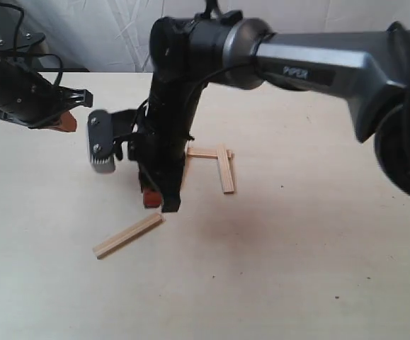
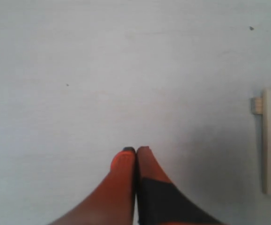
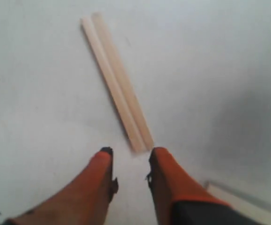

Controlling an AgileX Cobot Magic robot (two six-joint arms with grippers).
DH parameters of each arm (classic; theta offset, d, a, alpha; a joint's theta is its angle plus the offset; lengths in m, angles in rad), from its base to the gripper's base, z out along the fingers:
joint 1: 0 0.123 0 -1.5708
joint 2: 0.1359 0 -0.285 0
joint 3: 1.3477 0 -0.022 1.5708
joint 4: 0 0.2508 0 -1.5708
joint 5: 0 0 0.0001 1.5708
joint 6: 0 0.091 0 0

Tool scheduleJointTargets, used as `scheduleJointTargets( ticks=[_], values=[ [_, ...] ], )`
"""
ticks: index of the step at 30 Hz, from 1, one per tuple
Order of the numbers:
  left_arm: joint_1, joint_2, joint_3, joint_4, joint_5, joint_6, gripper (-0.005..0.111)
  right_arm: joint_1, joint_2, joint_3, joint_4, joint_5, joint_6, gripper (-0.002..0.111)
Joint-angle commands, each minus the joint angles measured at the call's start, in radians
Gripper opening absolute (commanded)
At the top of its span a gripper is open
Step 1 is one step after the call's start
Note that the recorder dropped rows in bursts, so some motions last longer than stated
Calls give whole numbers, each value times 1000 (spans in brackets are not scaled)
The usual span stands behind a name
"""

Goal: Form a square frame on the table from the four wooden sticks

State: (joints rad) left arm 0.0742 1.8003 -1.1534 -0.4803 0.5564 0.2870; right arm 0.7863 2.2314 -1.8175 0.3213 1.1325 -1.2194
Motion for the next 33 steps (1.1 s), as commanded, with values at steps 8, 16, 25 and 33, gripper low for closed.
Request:
scheduleJointTargets(
  ticks=[8, 16, 25, 33],
  values=[
    [34, -9, 2, 2, 8, 3, 0, 116, 109, -3, -60, -148, -72, 45],
    [34, -9, 2, 2, 8, 3, 0, 123, 120, -3, -71, -182, -72, 45],
    [34, -9, 2, 9, 15, 5, 0, 123, 186, -1, -176, -90, -145, 0],
    [-35, 29, 2, -98, -25, 45, 0, 59, -13, -3, -314, -1, 53, 0]
  ],
)
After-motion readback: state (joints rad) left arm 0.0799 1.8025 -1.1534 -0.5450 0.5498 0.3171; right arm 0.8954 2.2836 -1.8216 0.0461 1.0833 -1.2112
